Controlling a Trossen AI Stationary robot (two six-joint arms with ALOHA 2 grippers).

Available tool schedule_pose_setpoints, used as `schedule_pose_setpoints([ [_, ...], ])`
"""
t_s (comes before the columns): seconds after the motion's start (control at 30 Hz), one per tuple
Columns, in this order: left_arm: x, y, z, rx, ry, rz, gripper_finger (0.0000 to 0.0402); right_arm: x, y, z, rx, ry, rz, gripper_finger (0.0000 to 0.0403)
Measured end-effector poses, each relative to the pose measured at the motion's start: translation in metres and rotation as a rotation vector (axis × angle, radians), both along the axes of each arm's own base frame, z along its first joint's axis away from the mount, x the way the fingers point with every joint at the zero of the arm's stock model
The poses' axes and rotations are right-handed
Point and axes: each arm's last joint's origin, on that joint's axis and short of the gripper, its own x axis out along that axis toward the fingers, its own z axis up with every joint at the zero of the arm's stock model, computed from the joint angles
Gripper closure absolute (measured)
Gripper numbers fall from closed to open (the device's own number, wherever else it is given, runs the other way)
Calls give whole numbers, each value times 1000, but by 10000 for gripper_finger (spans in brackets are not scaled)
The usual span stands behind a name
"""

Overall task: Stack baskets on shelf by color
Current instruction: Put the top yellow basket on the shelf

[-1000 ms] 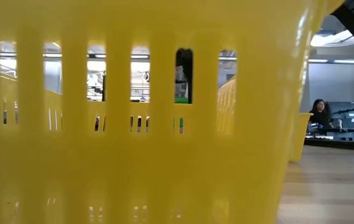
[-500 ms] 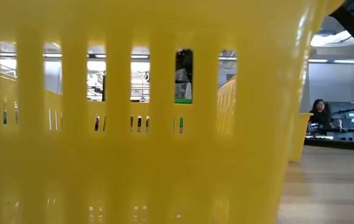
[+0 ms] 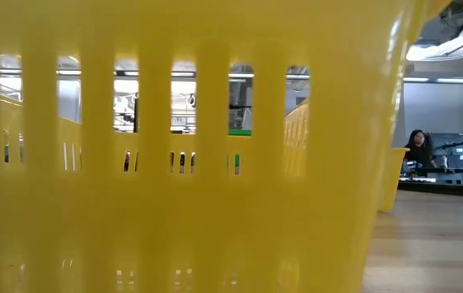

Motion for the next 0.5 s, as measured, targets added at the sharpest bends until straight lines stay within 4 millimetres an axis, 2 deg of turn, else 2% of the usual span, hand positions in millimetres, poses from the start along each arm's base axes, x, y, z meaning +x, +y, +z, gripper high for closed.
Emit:
schedule_pose_setpoints([
  [0.2, 0, 0, 0, 23, 13, -20, 401, -51, 62, 38, -45, 54, -365, 401],
  [0.37, 0, 0, 0, 57, 34, -53, 401, -68, 104, 48, 29, -40, -529, 386],
  [0.5, 0, 0, 0, 66, 40, -63, 401, -72, 130, 43, 65, -47, -631, 370],
])
